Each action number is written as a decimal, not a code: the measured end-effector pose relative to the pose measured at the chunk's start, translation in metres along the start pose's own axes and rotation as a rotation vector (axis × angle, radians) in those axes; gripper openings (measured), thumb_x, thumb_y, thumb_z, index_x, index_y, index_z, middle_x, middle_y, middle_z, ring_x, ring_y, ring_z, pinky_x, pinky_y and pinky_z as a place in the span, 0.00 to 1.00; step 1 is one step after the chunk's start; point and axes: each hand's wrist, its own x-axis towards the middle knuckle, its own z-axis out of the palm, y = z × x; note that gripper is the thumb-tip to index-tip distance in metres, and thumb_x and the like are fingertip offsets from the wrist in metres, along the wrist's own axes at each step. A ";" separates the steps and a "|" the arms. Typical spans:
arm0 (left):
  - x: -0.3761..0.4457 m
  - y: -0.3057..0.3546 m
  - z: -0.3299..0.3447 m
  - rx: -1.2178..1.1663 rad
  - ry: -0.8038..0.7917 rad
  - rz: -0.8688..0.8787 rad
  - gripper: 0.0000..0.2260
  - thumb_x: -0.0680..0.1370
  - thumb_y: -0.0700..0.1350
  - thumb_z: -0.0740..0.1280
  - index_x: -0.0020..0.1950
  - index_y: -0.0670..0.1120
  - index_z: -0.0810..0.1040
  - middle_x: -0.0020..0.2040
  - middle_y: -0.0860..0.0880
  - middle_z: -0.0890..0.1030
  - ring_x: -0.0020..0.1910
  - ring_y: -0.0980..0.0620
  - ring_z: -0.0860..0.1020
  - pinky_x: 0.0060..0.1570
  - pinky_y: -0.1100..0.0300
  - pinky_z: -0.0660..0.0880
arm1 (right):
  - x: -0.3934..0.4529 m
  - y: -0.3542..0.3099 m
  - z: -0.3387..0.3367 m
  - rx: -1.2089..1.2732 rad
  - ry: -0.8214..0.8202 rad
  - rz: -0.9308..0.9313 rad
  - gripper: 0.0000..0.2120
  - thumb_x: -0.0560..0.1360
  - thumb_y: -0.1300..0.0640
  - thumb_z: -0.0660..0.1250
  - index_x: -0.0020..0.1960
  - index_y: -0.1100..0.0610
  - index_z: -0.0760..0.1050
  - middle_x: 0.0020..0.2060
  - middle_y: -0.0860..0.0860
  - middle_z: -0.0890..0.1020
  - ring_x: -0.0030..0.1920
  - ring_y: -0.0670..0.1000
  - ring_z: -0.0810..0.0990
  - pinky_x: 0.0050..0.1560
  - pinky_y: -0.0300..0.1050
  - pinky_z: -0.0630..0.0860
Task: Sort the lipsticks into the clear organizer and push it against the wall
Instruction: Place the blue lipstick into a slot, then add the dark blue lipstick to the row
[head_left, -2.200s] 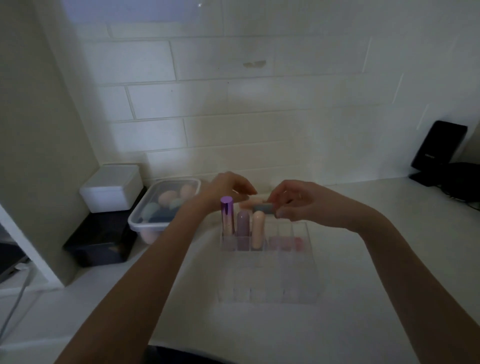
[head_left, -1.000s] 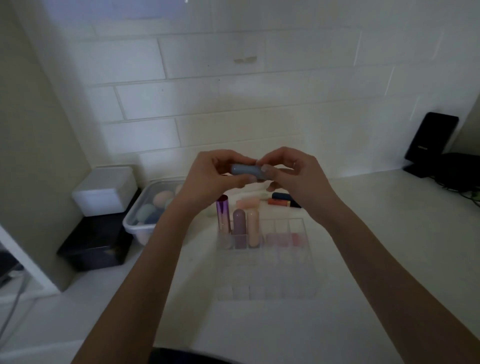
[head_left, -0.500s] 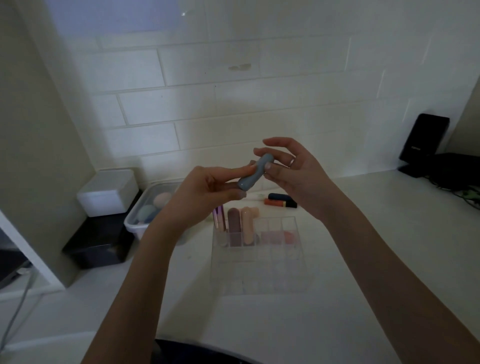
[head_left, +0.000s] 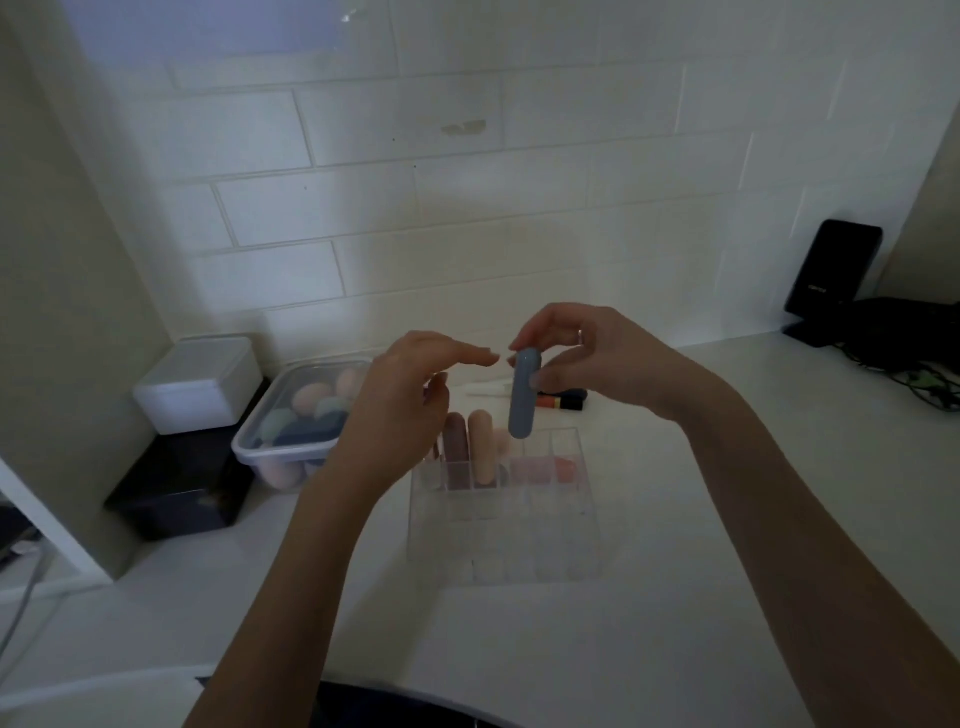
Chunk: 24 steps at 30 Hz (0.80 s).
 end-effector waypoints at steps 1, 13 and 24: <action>0.000 -0.001 0.001 -0.011 0.045 0.017 0.22 0.71 0.25 0.61 0.52 0.48 0.82 0.51 0.53 0.81 0.53 0.53 0.77 0.51 0.75 0.68 | 0.000 -0.001 0.002 -0.063 -0.009 -0.009 0.14 0.68 0.67 0.73 0.49 0.55 0.77 0.50 0.51 0.84 0.45 0.51 0.85 0.47 0.40 0.81; 0.003 -0.027 -0.001 -0.325 0.184 -0.257 0.21 0.74 0.28 0.60 0.44 0.54 0.81 0.46 0.60 0.82 0.50 0.61 0.80 0.51 0.68 0.76 | 0.012 0.024 -0.004 -0.253 0.088 -0.031 0.06 0.74 0.55 0.68 0.48 0.47 0.82 0.43 0.40 0.84 0.41 0.41 0.82 0.42 0.30 0.76; 0.040 -0.038 0.013 -0.485 0.187 -0.275 0.17 0.74 0.28 0.59 0.48 0.47 0.81 0.46 0.51 0.84 0.39 0.59 0.81 0.39 0.71 0.74 | 0.055 0.157 -0.004 -0.424 0.321 0.348 0.14 0.76 0.57 0.65 0.61 0.56 0.77 0.59 0.56 0.80 0.56 0.54 0.78 0.57 0.45 0.73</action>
